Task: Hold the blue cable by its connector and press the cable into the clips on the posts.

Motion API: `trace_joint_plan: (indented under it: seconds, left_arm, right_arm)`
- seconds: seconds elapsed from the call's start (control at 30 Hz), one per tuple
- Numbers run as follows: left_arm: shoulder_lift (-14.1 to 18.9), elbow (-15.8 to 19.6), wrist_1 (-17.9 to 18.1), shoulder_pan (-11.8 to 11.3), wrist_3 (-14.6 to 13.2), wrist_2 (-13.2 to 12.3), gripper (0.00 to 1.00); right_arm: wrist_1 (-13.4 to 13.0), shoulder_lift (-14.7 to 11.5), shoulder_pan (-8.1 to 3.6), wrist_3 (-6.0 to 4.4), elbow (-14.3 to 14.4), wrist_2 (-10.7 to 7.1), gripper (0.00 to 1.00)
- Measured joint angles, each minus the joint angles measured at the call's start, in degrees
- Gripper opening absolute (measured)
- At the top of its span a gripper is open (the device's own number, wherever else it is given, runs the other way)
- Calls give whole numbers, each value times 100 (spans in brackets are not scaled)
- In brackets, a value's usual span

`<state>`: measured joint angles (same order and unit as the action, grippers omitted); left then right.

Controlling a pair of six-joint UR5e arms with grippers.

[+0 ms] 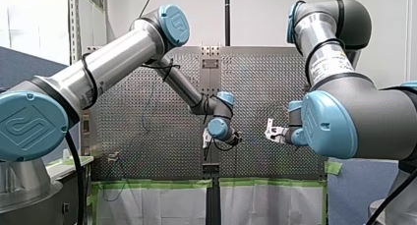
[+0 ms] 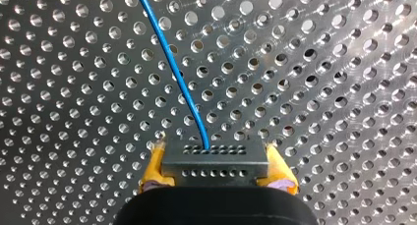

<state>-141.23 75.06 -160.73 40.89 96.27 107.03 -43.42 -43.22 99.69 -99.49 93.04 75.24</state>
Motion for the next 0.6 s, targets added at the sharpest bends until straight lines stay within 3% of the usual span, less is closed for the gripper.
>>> trace_joint_plan:
  seconds: [0.3,0.6]
  left_arm:
    - [382,373,356,60,-161,95,100]
    - [837,831,812,76,-108,423,100]
  right_arm:
    - [3,1,-6,-2,0,-42,0]
    - [3,1,-7,-33,-1,-61,0]
